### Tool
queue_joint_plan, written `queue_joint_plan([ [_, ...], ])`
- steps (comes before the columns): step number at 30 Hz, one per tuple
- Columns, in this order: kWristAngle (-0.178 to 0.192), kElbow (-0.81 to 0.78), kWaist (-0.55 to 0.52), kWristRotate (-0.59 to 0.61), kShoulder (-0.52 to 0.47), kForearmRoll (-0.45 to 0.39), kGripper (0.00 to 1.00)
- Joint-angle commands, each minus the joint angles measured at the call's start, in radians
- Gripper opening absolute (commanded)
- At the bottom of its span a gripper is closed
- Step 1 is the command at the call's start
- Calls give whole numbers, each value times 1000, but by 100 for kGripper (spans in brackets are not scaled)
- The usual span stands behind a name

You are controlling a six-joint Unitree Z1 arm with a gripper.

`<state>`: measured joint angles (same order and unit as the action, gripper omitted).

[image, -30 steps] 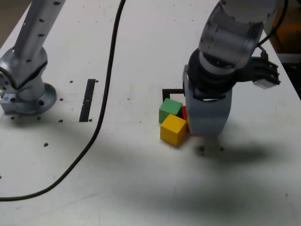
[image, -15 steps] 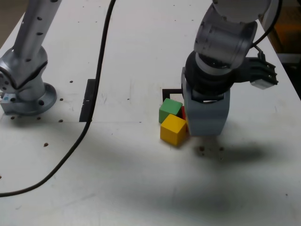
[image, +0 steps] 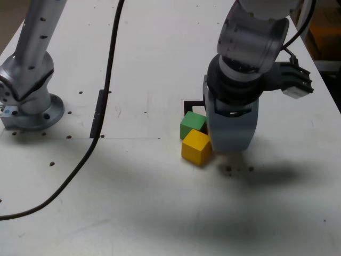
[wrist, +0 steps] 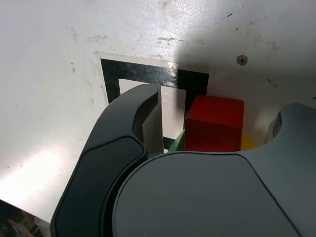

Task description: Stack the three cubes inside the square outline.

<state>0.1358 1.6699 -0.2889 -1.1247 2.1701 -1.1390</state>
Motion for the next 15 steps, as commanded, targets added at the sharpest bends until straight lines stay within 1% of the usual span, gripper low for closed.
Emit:
queue_joint_plan([
  [1,0,7,-1,2,13,10,90],
  [4,2,14,-1,2,29,22,94],
  [6,0,16,-1,2,32,24,93],
  [15,-13,23,-1,7,28,0,79],
])
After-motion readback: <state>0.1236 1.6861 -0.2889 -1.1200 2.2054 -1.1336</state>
